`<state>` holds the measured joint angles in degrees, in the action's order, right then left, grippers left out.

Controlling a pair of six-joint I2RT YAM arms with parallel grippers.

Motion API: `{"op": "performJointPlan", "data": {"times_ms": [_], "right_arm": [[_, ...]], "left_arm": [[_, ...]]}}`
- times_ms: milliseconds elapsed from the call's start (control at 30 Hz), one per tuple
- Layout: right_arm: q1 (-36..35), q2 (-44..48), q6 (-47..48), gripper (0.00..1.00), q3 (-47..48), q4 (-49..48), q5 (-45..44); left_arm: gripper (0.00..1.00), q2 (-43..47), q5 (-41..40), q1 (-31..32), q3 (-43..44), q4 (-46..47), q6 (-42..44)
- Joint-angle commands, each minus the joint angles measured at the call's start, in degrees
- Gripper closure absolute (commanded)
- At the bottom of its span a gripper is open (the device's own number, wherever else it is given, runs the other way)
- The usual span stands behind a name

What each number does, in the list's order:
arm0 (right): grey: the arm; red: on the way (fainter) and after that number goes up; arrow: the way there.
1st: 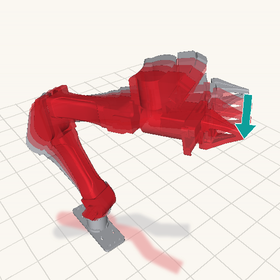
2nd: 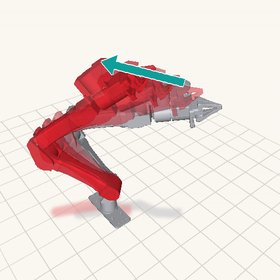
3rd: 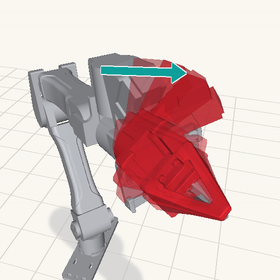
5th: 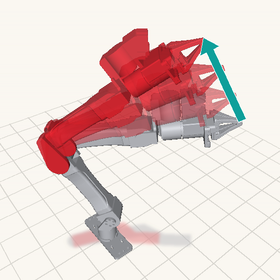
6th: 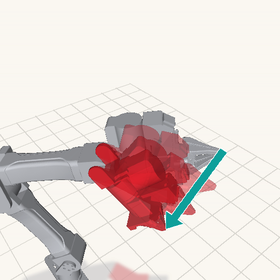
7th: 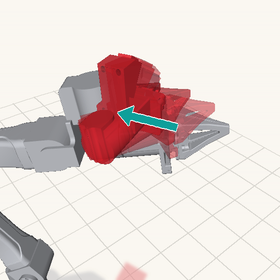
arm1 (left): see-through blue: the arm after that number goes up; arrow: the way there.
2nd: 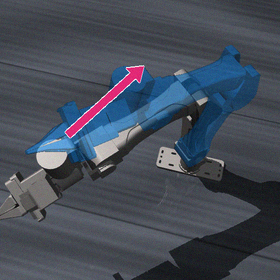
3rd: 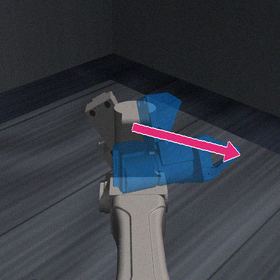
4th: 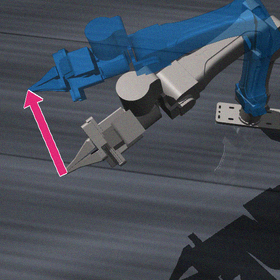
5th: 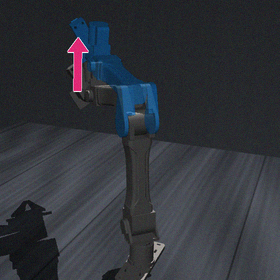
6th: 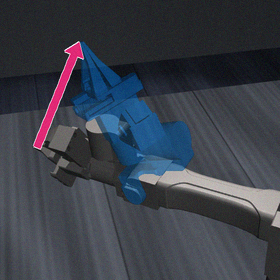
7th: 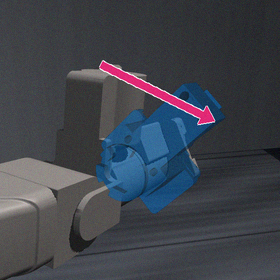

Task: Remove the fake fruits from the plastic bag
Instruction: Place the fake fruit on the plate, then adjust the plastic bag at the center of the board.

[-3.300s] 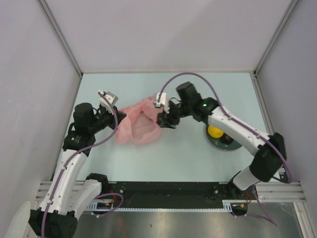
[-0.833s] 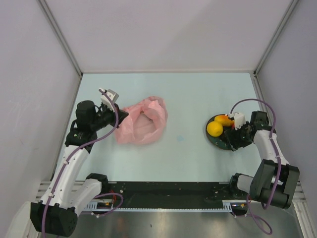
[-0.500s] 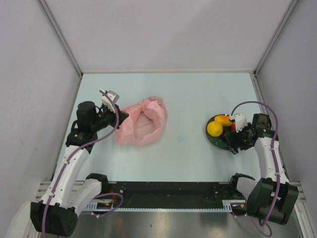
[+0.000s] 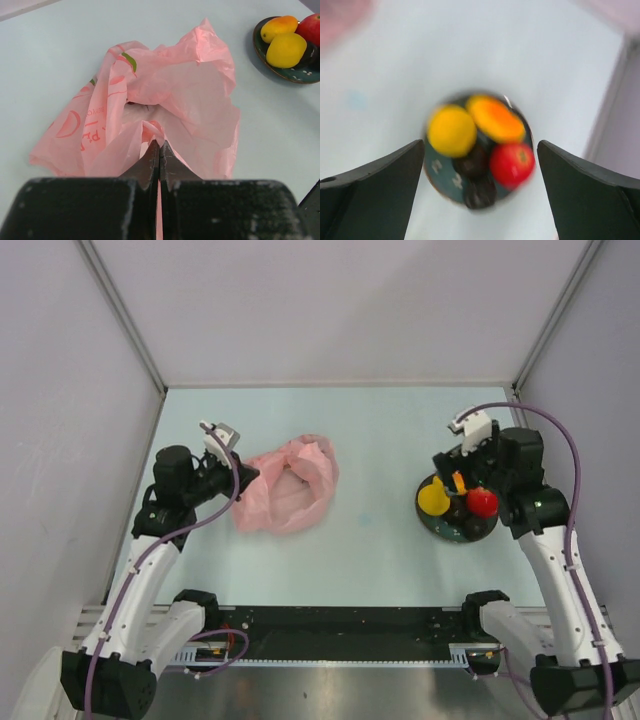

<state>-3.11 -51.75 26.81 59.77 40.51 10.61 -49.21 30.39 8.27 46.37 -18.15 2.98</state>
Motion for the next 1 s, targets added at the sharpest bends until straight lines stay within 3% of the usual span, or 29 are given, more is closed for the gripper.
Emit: {"op": "performJointPlan", "data": {"times_ms": [0, 100, 133, 333, 533, 733, 800, 967], "right_arm": [[-13.5, -4.4, -12.1, 0.00, 5.4, -16.4, 11.2], [-19.3, -12.1, -13.6, 0.00, 10.2, -20.0, 10.8], [-24.9, -14.3, -11.2, 0.02, 11.8, -19.9, 8.7], [-40.6, -27.0, -11.9, 0.22, 18.7, -29.2, 7.7], [-45.6, -43.7, -22.3, 0.46, 24.0, -38.8, 7.9], [-45.8, -59.0, -22.4, 0.53, 25.6, -39.3, 1.8], [-46.0, -59.0, -17.8, 0.53, 23.4, -39.5, -0.4], [-47.2, -49.3, -16.4, 0.50, 6.0, -39.6, -1.0]], "left_arm": [[1.00, 1.6, 1.1, -0.5, -0.3, -0.5, 0.4], [1.00, 2.2, 1.0, -0.5, 0.2, -1.6, 1.2], [1.00, 2.5, 0.7, -0.5, 0.4, -2.7, 1.6], [1.00, 6.1, -0.1, -1.5, 1.8, -8.0, 2.9], [1.00, 8.9, 3.0, -2.3, 8.6, -13.0, 3.8], [1.00, 11.1, 2.7, -2.3, 12.2, -17.2, 6.0], [1.00, 12.5, 1.6, -2.6, 13.0, -19.1, 6.6], [1.00, 15.1, 2.6, -3.0, 11.6, -24.3, 12.1]]}}
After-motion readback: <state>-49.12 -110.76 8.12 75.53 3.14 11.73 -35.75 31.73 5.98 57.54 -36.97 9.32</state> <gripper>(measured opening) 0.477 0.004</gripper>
